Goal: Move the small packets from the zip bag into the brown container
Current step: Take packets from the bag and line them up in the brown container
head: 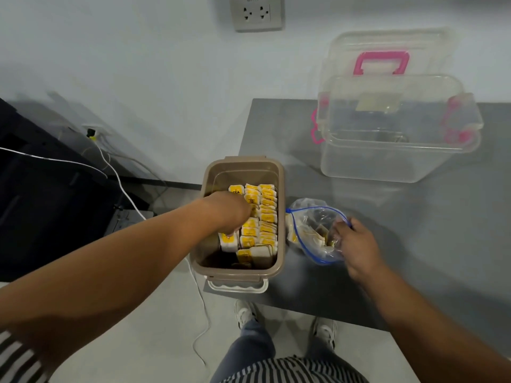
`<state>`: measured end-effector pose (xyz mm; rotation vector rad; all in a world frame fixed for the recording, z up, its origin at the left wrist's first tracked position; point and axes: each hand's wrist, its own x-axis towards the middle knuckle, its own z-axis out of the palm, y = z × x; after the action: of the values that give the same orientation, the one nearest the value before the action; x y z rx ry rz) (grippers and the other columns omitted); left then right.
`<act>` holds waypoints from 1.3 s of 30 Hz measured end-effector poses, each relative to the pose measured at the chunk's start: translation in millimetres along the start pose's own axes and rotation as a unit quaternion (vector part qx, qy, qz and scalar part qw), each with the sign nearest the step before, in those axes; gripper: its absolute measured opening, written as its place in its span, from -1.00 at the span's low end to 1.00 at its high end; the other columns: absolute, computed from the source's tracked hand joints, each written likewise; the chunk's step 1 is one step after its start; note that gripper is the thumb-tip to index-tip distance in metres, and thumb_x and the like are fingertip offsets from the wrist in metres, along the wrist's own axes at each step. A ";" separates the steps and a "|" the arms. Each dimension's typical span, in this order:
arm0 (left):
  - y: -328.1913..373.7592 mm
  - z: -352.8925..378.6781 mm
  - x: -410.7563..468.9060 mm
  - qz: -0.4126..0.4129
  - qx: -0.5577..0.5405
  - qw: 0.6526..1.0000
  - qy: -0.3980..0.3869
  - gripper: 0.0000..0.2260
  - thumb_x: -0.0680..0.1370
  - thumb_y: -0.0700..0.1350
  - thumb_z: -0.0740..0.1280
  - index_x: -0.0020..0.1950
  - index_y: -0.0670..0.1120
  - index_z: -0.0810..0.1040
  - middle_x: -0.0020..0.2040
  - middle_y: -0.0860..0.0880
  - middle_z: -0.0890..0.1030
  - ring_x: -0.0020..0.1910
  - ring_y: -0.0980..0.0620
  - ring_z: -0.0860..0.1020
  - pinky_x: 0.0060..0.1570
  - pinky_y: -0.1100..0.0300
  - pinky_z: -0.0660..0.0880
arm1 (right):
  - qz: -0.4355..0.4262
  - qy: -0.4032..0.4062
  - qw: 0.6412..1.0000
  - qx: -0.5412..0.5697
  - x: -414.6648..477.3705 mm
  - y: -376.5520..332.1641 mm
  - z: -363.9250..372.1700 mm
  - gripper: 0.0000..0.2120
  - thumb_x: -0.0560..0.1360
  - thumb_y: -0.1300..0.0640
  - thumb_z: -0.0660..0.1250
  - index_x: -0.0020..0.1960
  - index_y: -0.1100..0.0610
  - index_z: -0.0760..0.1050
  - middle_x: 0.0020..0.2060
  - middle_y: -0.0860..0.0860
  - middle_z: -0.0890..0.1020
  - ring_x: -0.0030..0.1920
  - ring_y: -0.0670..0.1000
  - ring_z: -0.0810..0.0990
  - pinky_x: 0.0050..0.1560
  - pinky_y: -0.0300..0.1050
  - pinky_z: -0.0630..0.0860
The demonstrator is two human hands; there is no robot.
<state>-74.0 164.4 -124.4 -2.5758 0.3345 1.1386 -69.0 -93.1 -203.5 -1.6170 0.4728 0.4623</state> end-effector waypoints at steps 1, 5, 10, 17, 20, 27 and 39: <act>-1.0 -0.7 0.9 0.002 0.004 1.000 0.003 -0.86 0.53 -0.16 0.42 -0.17 -0.06 0.49 -0.25 0.00 0.51 -0.13 -0.04 0.59 -0.04 0.05 0.60 | 0.002 0.002 1.000 -0.001 -0.7 -1.0 0.7 -0.83 0.66 0.15 0.27 -0.09 0.12 0.53 -0.27 0.04 0.59 -0.27 0.00 0.55 -0.29 -0.14 0.48; -5.8 -2.0 3.9 0.026 0.015 0.999 0.013 -0.92 0.52 -0.13 0.44 -0.12 -0.07 0.56 -0.18 -0.01 0.57 -0.12 -0.04 0.60 -0.06 0.04 0.61 | 0.009 0.009 1.000 -0.003 -3.7 -1.2 3.0 -0.84 0.66 0.13 0.27 -0.07 0.12 0.55 -0.24 0.05 0.61 -0.22 0.04 0.58 -0.25 -0.12 0.51; -8.4 0.5 5.0 0.042 0.028 0.998 0.031 -0.89 0.52 -0.10 0.46 -0.11 -0.09 0.56 -0.17 -0.01 0.56 -0.11 -0.03 0.58 -0.07 0.06 0.60 | 0.013 0.022 0.999 0.033 -11.1 2.3 7.7 -0.84 0.66 0.12 0.26 -0.05 0.09 0.57 -0.20 0.06 0.66 -0.17 0.06 0.64 -0.10 -0.04 0.59; -15.9 5.0 5.9 0.041 0.047 0.996 0.057 -0.76 0.49 -0.09 0.48 -0.28 -0.05 0.46 -0.20 -0.02 0.60 -0.18 -0.02 0.59 -0.14 0.05 0.63 | 0.018 0.061 0.995 0.078 -18.5 6.4 17.1 -0.83 0.66 0.16 0.26 -0.08 0.11 0.55 -0.25 0.06 0.63 -0.24 0.03 0.60 -0.21 -0.09 0.56; -17.3 4.3 5.1 0.051 0.047 0.995 0.065 -0.81 0.49 -0.07 0.48 -0.23 -0.07 0.52 -0.22 -0.02 0.58 -0.21 -0.03 0.58 -0.17 0.04 0.62 | 0.013 0.070 0.995 0.073 -18.2 10.4 20.9 -0.78 0.66 0.14 0.27 -0.16 0.12 0.51 -0.32 0.04 0.56 -0.31 0.02 0.53 -0.28 -0.14 0.49; -23.5 -37.5 -25.6 0.049 -0.099 0.983 0.149 -0.90 0.51 0.01 0.44 -0.01 0.04 0.69 -0.10 0.12 0.67 -0.09 0.11 0.61 -0.03 0.13 0.58 | 0.019 0.063 0.995 0.076 -21.8 10.3 13.4 -0.77 0.61 0.22 0.29 -0.23 0.14 0.46 -0.48 -0.02 0.47 -0.43 -0.02 0.38 -0.39 -0.17 0.34; 107.9 -64.1 -32.7 0.058 -0.350 0.884 0.304 -0.90 0.54 -0.07 0.41 0.01 -0.02 0.69 -0.06 0.02 0.69 -0.06 0.04 0.62 0.05 0.12 0.54 | -0.008 -0.021 0.997 0.075 -22.8 -9.3 -25.5 -0.81 0.60 0.26 0.27 -0.17 0.15 0.54 -0.43 0.02 0.53 -0.49 -0.09 0.46 -0.42 -0.22 0.40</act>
<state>-87.8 43.9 -78.6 -3.5829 0.2329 0.4740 -82.2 -116.9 -180.8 -1.4624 0.4523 0.4389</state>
